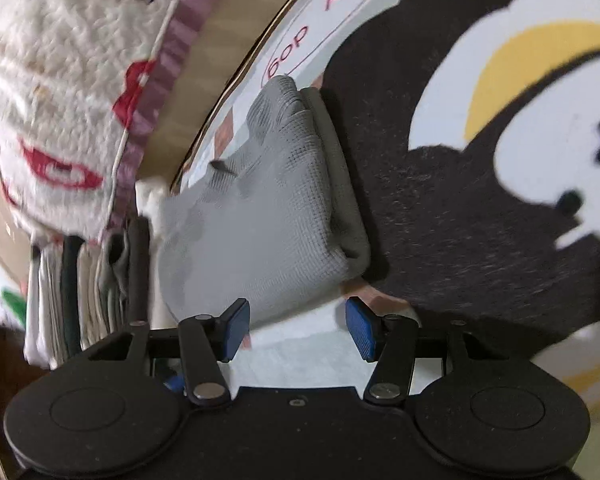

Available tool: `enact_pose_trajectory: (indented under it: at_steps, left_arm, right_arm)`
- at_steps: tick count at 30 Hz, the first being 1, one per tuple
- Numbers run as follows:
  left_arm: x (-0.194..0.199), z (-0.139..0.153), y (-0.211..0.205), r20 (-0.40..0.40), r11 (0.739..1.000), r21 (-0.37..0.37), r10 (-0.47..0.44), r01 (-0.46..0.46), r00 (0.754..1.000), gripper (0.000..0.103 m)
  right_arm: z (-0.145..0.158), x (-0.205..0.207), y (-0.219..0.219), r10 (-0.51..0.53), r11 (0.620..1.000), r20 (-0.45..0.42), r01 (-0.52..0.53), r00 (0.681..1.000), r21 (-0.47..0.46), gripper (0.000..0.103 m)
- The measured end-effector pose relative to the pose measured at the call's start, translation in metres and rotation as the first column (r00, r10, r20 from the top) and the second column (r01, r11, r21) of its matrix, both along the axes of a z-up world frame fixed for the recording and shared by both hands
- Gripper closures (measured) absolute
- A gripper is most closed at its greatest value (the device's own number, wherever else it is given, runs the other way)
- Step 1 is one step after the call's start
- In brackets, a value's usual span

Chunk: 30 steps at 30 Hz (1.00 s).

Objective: Fold clothes
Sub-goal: 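Pinch the folded grey garment edge with the left gripper while the right gripper pinches another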

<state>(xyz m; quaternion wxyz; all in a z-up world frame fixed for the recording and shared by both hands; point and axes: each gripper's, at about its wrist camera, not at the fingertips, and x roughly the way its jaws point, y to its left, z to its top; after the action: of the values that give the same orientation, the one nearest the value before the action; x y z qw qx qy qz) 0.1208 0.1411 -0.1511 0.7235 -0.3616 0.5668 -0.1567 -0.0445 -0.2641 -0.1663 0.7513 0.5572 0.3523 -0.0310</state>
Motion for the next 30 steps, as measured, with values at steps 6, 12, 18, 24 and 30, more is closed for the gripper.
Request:
enact_pose_trajectory:
  at_steps: [6, 12, 18, 24, 30]
  left_arm:
    - [-0.005, -0.02, -0.033, -0.075, 0.984, -0.069, 0.159, -0.164, 0.984, 0.057]
    - [-0.014, -0.02, -0.06, 0.045, 0.952, -0.009, 0.306, -0.306, 0.951, 0.057]
    - [-0.027, -0.018, -0.076, 0.169, 0.936, 0.036, 0.339, -0.349, 0.926, 0.056]
    - [-0.026, -0.016, -0.065, 0.176, 0.935, 0.01, 0.348, -0.355, 0.921, 0.054]
    - [-0.01, 0.0, -0.083, 0.329, 0.967, 0.144, 0.154, -0.211, 0.932, 0.059]
  right_arm:
    - [-0.017, -0.006, 0.014, -0.305, 0.949, -0.008, 0.305, 0.952, 0.085, 0.039]
    - [-0.008, 0.019, 0.031, -0.3, 0.951, 0.069, 0.304, 0.951, -0.051, 0.039]
    - [0.034, 0.033, 0.033, -0.135, 0.914, 0.201, 0.2, 0.97, -0.352, 0.082]
    - [0.051, 0.046, 0.026, -0.087, 0.862, 0.222, 0.185, 0.971, -0.471, 0.083]
    - [0.04, 0.037, -0.002, -0.144, 0.846, 0.212, 0.232, 0.967, -0.48, 0.083]
